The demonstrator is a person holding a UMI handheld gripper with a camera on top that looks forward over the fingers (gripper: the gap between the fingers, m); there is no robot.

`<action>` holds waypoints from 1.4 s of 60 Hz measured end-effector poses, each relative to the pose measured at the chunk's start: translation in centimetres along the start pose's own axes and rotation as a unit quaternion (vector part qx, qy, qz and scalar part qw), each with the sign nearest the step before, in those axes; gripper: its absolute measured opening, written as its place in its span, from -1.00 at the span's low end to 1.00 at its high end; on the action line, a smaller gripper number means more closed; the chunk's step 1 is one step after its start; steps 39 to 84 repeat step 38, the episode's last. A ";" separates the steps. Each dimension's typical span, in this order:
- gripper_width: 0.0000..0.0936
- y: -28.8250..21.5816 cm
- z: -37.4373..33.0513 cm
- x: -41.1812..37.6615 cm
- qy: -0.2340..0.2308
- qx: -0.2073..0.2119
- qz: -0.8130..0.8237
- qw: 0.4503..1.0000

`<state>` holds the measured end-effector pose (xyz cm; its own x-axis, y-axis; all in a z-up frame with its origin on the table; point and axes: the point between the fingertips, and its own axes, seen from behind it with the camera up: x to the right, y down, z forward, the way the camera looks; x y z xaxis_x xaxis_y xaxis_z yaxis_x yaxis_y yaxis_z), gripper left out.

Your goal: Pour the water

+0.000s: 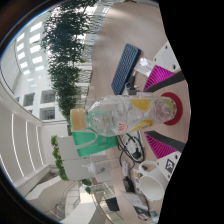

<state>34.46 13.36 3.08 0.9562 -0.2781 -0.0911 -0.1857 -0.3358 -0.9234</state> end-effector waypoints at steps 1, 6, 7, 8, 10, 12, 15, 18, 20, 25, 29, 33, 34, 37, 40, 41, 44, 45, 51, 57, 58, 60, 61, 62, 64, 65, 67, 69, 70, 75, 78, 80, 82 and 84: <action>0.80 0.2 -0.7 -0.2 0.000 -0.006 0.002 1.000; 0.79 1.3 -4.4 -0.3 0.011 -0.032 0.010 0.999; 0.81 1.4 -5.3 -0.4 0.011 -0.034 0.010 0.999; 0.79 1.4 -6.3 -0.6 0.012 -0.036 0.010 0.999; 0.79 1.7 -8.3 -1.0 0.015 -0.042 0.008 0.999; 0.79 1.7 -10.6 -1.5 0.019 -0.047 0.005 0.999; 0.79 1.3 -14.0 -2.3 0.021 -0.049 0.000 0.999; 0.79 0.8 -17.1 -3.7 0.022 -0.046 -0.004 0.999; 0.79 -0.1 -19.2 -4.7 0.023 -0.035 -0.003 0.999; 0.79 -1.7 -23.2 -7.3 0.026 -0.013 -0.002 1.000; 0.79 -1.3 -26.7 -9.4 0.026 -0.026 -0.006 0.999; 0.79 -1.8 -30.0 -12.5 0.024 -0.020 -0.007 0.999; 0.79 -1.9 -30.8 -13.3 0.023 -0.018 -0.007 1.000; 0.79 -2.4 -33.5 -15.1 0.026 -0.015 -0.010 1.000; 0.79 -2.5 -34.4 -15.8 0.026 -0.013 -0.011 0.999; 0.79 -2.5 -34.4 -15.8 0.026 -0.013 -0.011 0.999; 0.79 -2.5 -34.4 -15.8 0.026 -0.013 -0.011 0.999; 0.79 -2.5 -34.4 -15.8 0.026 -0.013 -0.011 0.999; 0.79 -2.5 -34.4 -15.8 0.026 -0.013 -0.011 0.999; 0.79 -2.5 -34.4 -15.8 0.026 -0.013 -0.011 0.999; 0.79 -2.5 -34.4 -15.8 0.026 -0.013 -0.011 0.999; 0.79 -2.5 -34.4 -15.8 0.026 -0.013 -0.011 0.999; 0.79 -2.5 -34.4 -15.8 0.026 -0.013 -0.011 0.999; 0.79 -2.5 -34.4 -15.8 0.026 -0.013 -0.011 0.999; 0.79 -2.5 -34.4 -15.8 0.026 -0.013 -0.011 0.999; 0.79 -2.5 -34.4 -15.8 0.026 -0.013 -0.011 0.999; 0.79 -2.5 -34.4 -15.8 0.026 -0.013 -0.011 0.999; 0.79 -2.5 -34.4 -15.8 0.026 -0.013 -0.011 0.999; 0.79 -2.5 -34.4 -15.8 0.026 -0.013 -0.011 0.999; 0.79 -2.5 -34.4 -15.8 0.026 -0.013 -0.011 0.999; 0.79 -2.5 -34.4 -15.8 0.026 -0.013 -0.011 0.999; 0.79 -2.5 -34.4 -15.8 0.026 -0.013 -0.011 0.999; 0.79 -2.5 -34.4 -15.8 0.026 -0.013 -0.011 0.999; 0.79 -2.5 -34.4 -15.8 0.026 -0.013 -0.011 0.999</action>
